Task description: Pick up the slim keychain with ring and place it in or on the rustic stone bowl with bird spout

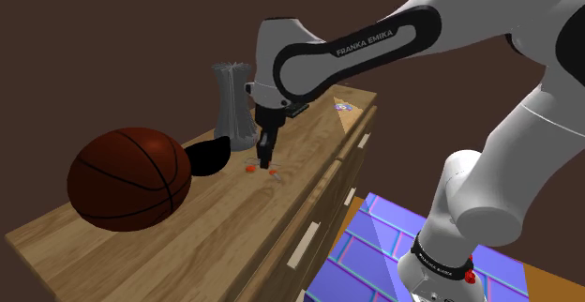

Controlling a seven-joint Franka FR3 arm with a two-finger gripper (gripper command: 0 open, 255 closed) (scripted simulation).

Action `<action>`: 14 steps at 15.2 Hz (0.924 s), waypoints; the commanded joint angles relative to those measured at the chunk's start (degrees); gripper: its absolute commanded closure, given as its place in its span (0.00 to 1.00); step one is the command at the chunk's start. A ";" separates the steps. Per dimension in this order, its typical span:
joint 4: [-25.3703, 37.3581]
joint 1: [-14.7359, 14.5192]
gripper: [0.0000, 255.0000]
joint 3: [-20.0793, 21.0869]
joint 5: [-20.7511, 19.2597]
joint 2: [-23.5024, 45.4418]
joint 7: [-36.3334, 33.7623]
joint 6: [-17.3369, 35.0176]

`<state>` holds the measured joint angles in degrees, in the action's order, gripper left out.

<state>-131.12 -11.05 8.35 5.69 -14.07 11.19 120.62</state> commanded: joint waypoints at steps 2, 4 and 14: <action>1.77 0.09 1.00 -0.17 -0.07 -0.59 0.03 -2.39; 2.95 0.11 1.00 -0.23 -0.10 -0.99 -0.03 -3.97; 18.33 1.00 1.00 -0.66 -1.85 9.56 0.05 -8.91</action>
<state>-115.76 -10.16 7.68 4.22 -7.14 11.33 112.09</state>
